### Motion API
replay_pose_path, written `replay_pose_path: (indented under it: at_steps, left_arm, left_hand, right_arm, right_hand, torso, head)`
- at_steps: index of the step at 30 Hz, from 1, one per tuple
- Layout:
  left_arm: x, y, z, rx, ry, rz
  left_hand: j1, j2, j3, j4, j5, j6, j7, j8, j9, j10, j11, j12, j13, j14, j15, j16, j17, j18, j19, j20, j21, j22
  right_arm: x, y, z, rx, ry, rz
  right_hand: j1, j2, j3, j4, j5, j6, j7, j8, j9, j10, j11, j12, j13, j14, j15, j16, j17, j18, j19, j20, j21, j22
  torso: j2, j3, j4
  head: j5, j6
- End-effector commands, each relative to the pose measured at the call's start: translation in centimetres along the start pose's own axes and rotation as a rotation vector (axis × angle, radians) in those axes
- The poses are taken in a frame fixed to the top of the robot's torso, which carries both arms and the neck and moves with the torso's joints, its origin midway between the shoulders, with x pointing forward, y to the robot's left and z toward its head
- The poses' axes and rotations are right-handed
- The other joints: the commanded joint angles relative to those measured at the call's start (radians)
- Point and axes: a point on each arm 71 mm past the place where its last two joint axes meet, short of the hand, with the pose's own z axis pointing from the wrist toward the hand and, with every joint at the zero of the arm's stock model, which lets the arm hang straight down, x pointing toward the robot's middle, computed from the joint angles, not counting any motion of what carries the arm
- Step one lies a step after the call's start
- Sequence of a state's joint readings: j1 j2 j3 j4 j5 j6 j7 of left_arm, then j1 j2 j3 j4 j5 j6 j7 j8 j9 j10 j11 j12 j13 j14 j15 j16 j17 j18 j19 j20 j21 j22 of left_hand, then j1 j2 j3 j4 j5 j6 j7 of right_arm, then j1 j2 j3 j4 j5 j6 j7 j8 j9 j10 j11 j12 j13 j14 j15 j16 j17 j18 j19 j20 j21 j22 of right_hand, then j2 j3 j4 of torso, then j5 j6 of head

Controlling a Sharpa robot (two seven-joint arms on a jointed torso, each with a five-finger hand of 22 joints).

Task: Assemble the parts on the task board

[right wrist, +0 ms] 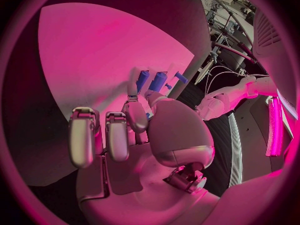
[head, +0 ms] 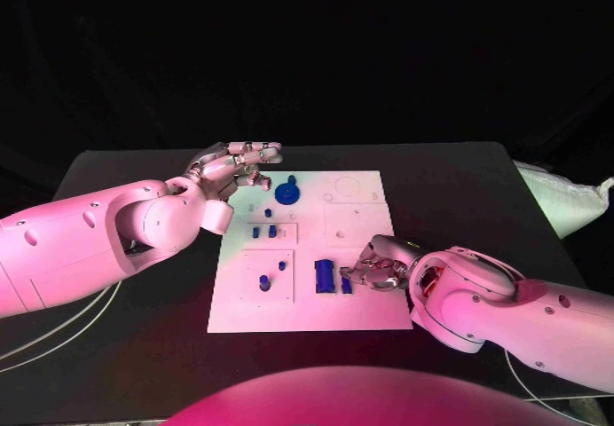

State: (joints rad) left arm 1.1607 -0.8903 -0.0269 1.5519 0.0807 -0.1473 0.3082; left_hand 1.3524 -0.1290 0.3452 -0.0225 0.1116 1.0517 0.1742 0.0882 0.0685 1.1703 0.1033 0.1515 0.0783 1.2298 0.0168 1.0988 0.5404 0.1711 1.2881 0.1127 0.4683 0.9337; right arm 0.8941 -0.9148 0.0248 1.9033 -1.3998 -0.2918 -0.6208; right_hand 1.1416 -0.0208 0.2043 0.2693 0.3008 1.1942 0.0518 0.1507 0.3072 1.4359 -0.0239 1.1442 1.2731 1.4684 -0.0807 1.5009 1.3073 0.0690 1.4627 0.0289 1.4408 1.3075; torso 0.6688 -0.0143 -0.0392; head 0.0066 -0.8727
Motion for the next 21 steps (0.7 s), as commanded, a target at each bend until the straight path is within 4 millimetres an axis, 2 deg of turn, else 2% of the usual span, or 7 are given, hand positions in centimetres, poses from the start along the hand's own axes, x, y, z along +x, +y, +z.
replay_pose_path:
  at_steps: [1,4,7,12,15,18,21]
  left_arm:
    - [0.3,0.0,0.0,0.002,0.026,-0.002]
    - [0.3,0.0,0.0,0.001,0.027,-0.002]
    - [0.3,0.0,0.0,0.001,0.026,-0.002]
    - [0.2,0.0,0.0,0.002,0.024,-0.001]
    - [0.0,0.0,0.1,0.003,0.020,0.000]
    - [0.0,0.0,0.1,0.003,0.018,0.000]
    - [0.0,0.0,0.2,0.004,0.020,0.000]
  left_hand:
    - [0.004,0.005,-0.008,-0.001,0.000,-0.008,0.003,-0.002,-0.001,-0.008,-0.002,0.004,-0.001,-0.007,-0.001,-0.006,-0.002,0.009,-0.008,-0.001,-0.004,-0.001]
    - [0.004,0.005,-0.008,-0.001,0.000,-0.008,0.003,-0.002,-0.001,-0.008,-0.002,0.004,-0.001,-0.007,-0.001,-0.006,-0.002,0.009,-0.008,-0.001,-0.004,-0.001]
    - [0.004,0.005,-0.008,-0.001,0.000,-0.008,0.003,-0.002,-0.001,-0.008,-0.002,0.004,-0.001,-0.008,-0.001,-0.007,-0.005,0.009,-0.008,-0.001,-0.004,-0.001]
    - [0.004,0.005,-0.008,-0.001,0.000,-0.008,0.003,-0.002,-0.001,-0.008,-0.002,0.004,-0.001,-0.008,-0.001,-0.007,-0.005,0.009,-0.008,-0.001,-0.004,-0.001]
    - [0.004,0.005,-0.008,-0.001,0.000,-0.008,0.003,-0.002,-0.001,-0.008,-0.002,0.004,-0.001,-0.008,-0.001,-0.007,-0.005,0.009,-0.008,-0.001,-0.004,-0.001]
    - [0.004,0.005,-0.008,-0.001,0.000,-0.008,0.003,-0.002,-0.001,-0.008,-0.002,0.004,-0.001,-0.008,-0.001,-0.007,-0.005,0.009,-0.008,-0.001,-0.004,-0.001]
    - [0.004,0.005,-0.008,-0.001,0.000,-0.008,0.003,-0.002,-0.001,-0.008,-0.002,0.004,-0.001,-0.008,-0.001,-0.007,-0.005,0.009,-0.008,-0.001,-0.004,-0.001]
  right_arm:
    - [0.0,0.3,-0.2,-0.019,-0.005,-0.012]
    - [-0.1,0.1,-0.4,-0.019,-0.013,-0.019]
    - [-0.3,-0.2,-0.5,-0.016,-0.017,-0.025]
    - [-0.5,-0.7,-0.6,-0.015,-0.027,-0.027]
    - [-0.6,-0.9,-0.5,-0.019,-0.036,-0.031]
    - [-0.7,-1.2,-0.1,-0.012,-0.041,-0.038]
    - [-0.6,-1.2,0.3,-0.006,-0.044,-0.045]
  right_hand:
    - [-0.024,-0.010,-0.025,0.010,0.030,0.006,-0.001,0.003,0.003,0.009,0.000,0.003,0.004,0.080,-0.007,0.006,0.146,-0.021,0.020,-0.006,0.006,0.032]
    - [-0.026,-0.029,-0.053,0.005,0.031,0.005,-0.002,0.004,0.005,0.009,-0.001,0.002,0.007,0.080,-0.008,0.006,0.147,-0.021,0.020,-0.007,0.006,0.033]
    - [-0.008,-0.043,-0.071,-0.012,0.005,0.003,-0.002,0.004,0.006,0.007,-0.001,-0.003,0.008,0.080,-0.008,0.005,0.146,-0.021,0.020,-0.007,0.006,0.034]
    - [0.046,-0.065,-0.102,-0.053,-0.077,-0.011,0.004,-0.001,0.008,-0.008,0.004,-0.037,-0.007,0.078,-0.006,-0.001,0.136,-0.021,0.018,-0.005,0.005,0.033]
    - [0.105,-0.077,-0.111,-0.094,-0.123,-0.020,0.007,-0.004,0.008,-0.020,0.006,-0.064,-0.020,0.076,-0.004,-0.005,0.130,-0.020,0.015,-0.004,0.002,0.029]
    - [0.146,-0.072,-0.113,-0.121,-0.176,-0.018,0.007,-0.002,0.010,-0.020,0.006,-0.066,-0.019,0.077,-0.003,-0.005,0.132,-0.020,0.016,-0.003,0.003,0.032]
    - [0.153,-0.065,-0.114,-0.125,-0.189,-0.017,0.006,-0.001,0.011,-0.018,0.005,-0.063,-0.016,0.077,-0.003,-0.004,0.133,-0.021,0.017,-0.003,0.004,0.035]
  torso:
    - [0.000,0.0004,-0.0005]
    - [-0.001,0.0005,-0.0010]
    - [-0.001,-0.0001,-0.0010]
    - [-0.001,0.0002,-0.0012]
    - [-0.003,0.0007,-0.0030]
    - [-0.004,0.0007,-0.0029]
    - [-0.003,0.0011,-0.0019]
  head:
    - [0.000,0.000]
    - [0.000,0.000]
    - [-0.001,0.000]
    - [-0.004,0.000]
    - [-0.005,0.000]
    - [-0.009,0.000]
    - [-0.008,0.000]
